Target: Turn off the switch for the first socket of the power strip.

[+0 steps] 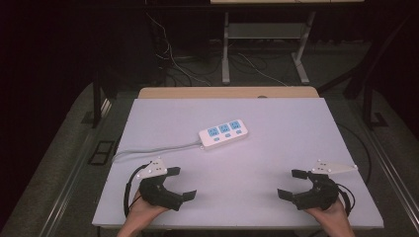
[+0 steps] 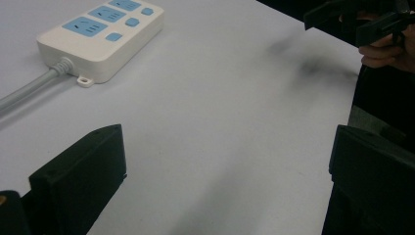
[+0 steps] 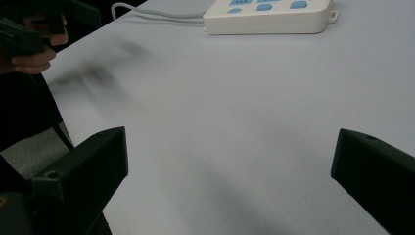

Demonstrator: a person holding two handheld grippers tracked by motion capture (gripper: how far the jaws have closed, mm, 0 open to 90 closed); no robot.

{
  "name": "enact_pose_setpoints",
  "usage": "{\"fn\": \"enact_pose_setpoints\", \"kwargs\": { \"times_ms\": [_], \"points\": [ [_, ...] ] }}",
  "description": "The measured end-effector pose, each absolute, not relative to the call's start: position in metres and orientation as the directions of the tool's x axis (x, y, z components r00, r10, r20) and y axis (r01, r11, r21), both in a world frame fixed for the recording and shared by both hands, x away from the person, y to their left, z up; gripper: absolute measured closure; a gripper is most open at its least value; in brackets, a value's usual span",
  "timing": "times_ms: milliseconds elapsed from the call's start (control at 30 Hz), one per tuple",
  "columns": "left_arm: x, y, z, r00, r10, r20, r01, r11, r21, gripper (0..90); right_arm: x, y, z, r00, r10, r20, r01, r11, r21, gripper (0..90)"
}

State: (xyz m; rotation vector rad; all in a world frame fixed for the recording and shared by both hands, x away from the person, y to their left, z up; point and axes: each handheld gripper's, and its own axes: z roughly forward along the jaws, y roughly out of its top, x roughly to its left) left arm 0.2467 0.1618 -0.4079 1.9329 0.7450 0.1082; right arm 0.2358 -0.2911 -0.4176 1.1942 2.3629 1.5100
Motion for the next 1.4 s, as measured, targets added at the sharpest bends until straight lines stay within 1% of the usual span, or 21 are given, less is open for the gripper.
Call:
{"fn": "enact_pose_setpoints", "kwargs": {
  "times_ms": [433, 1400],
  "points": [
    [0.261, 0.156, -0.4, 0.816, 0.524, -0.244, 0.456, -0.325, 0.829, 0.0, 0.236, -0.292, -0.418, -0.688, 0.654, 0.314, 0.56, 0.204, 0.803, 0.2],
    [0.295, 0.14, -0.373, 0.84, 0.498, -0.216, 0.438, -0.388, 0.811, 0.0, 0.235, -0.291, -0.419, -0.694, 0.648, 0.314, 0.562, 0.214, 0.799, 0.2]
  ]
}}
